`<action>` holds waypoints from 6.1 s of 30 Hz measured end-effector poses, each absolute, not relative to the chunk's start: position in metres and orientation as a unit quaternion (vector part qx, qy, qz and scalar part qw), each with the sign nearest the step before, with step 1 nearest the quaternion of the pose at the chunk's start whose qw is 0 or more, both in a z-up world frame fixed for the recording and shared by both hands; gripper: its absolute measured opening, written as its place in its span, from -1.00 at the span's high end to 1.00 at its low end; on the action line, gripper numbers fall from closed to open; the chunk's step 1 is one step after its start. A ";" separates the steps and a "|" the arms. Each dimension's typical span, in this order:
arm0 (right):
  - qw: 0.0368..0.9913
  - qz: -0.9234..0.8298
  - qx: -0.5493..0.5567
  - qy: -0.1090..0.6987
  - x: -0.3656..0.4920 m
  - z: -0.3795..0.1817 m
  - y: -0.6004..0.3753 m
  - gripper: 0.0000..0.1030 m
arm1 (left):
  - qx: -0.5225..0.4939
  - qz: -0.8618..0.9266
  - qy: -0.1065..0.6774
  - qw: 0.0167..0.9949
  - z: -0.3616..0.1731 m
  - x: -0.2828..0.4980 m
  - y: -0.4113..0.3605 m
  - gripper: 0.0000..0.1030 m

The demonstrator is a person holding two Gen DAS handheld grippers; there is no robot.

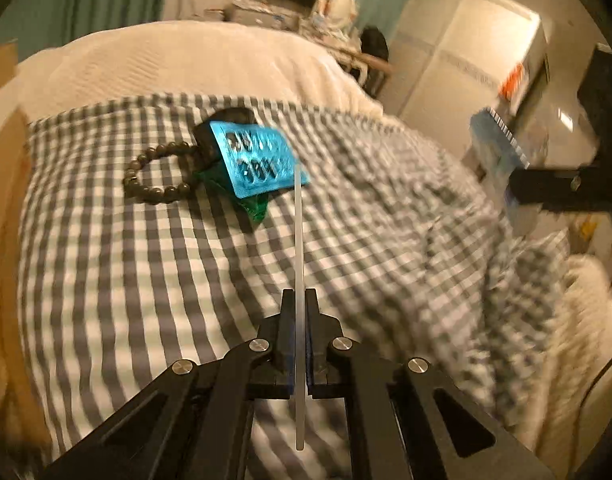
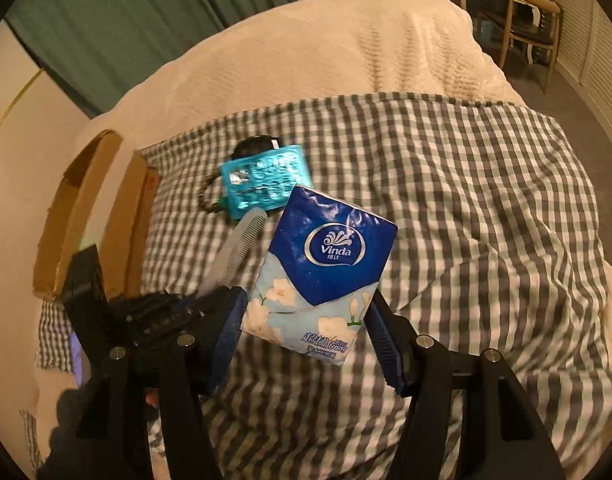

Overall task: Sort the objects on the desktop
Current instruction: 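Carry comb and tissue pack over the box and open both tools, then move both open tools back over the remaining items, then grasp the dark bead bracelet with left tool while right grasps the teal blister pack, then carry bracelet and blister pack over the box and open both tools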

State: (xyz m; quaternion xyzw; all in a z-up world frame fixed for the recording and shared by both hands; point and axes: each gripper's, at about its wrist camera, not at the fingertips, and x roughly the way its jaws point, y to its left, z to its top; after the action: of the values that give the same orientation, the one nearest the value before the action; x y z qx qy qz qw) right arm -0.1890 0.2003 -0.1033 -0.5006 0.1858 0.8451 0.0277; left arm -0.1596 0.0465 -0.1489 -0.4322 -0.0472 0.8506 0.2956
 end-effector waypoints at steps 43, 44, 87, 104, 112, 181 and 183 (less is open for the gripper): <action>-0.056 0.903 -0.411 0.107 -0.260 -0.014 0.014 -0.27 | -0.326 0.944 -0.040 -0.011 -0.010 -0.143 -0.118 -0.77; -0.039 0.905 -0.411 0.106 -0.250 -0.013 0.031 -0.27 | -0.326 0.945 -0.030 0.001 -0.009 -0.144 -0.102 -0.77; 0.045 0.903 -0.422 0.069 -0.325 -0.189 0.127 -0.91 | -0.411 0.912 -0.007 0.023 -0.165 -0.241 -0.005 0.78; 0.062 0.875 -0.462 0.131 -0.343 -0.215 0.168 -0.96 | -0.411 0.909 -0.051 0.048 -0.172 -0.247 -0.006 0.78; 0.059 0.888 -0.443 0.108 -0.299 -0.174 0.165 -0.95 | -0.394 0.913 -0.074 0.074 -0.145 -0.225 0.001 0.78; -0.115 0.863 -0.458 0.179 -0.386 -0.039 -0.087 -0.99 | -0.261 0.951 -0.141 -0.083 0.003 -0.163 -0.186 -0.43; -0.117 0.862 -0.458 0.184 -0.382 -0.040 -0.085 -0.99 | -0.265 0.948 -0.158 -0.074 0.001 -0.163 -0.189 -0.43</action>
State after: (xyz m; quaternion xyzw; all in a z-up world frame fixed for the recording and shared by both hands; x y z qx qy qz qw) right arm -0.3816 -0.0850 -0.0404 -0.4577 0.1835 0.8621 -0.1168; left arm -0.1627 -0.1889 0.0009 -0.2654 -0.1584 0.9482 -0.0737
